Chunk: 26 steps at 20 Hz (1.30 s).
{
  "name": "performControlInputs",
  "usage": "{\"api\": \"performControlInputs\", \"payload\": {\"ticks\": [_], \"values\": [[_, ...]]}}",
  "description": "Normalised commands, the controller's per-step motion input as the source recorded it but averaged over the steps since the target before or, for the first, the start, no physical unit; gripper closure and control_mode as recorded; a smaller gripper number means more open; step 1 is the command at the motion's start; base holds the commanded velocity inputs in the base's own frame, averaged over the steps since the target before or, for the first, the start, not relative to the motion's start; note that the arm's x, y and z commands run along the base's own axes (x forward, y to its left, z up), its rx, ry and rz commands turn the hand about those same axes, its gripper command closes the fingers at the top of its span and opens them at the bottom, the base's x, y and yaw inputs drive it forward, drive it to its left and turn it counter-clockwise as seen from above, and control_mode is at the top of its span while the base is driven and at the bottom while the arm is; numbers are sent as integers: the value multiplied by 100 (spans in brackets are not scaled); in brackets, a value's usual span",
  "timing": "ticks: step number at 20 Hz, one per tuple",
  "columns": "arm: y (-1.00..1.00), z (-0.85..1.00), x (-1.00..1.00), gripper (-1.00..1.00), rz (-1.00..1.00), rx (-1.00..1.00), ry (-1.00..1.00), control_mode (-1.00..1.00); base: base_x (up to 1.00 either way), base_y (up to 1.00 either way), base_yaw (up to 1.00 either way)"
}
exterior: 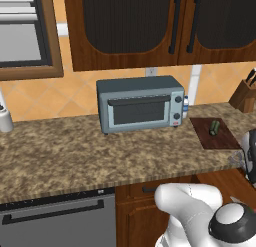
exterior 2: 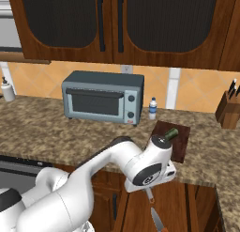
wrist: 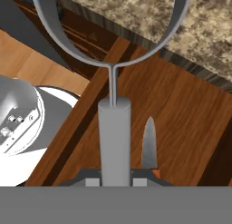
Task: Place the appropriate cutting tool for cutting the cucumber skin on the cutting board.
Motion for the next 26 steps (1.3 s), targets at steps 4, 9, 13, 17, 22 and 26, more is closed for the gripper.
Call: {"api": "performControlInputs", "payload": {"ticks": [4,9,13,17,22,26], "values": [[-7,75,36,100,0,6,0,-100,0,0,0],[-12,49,44,100,-6,9,0,-100,0,0,0],[-8,32,50,100,-16,7,0,-100,0,0,0],[-12,21,55,100,-25,5,4,-100,0,0,0],[-20,-2,44,100,-24,0,6,-100,0,0,0],[-23,-10,34,100,-24,0,0,-100,0,0,0]]}}
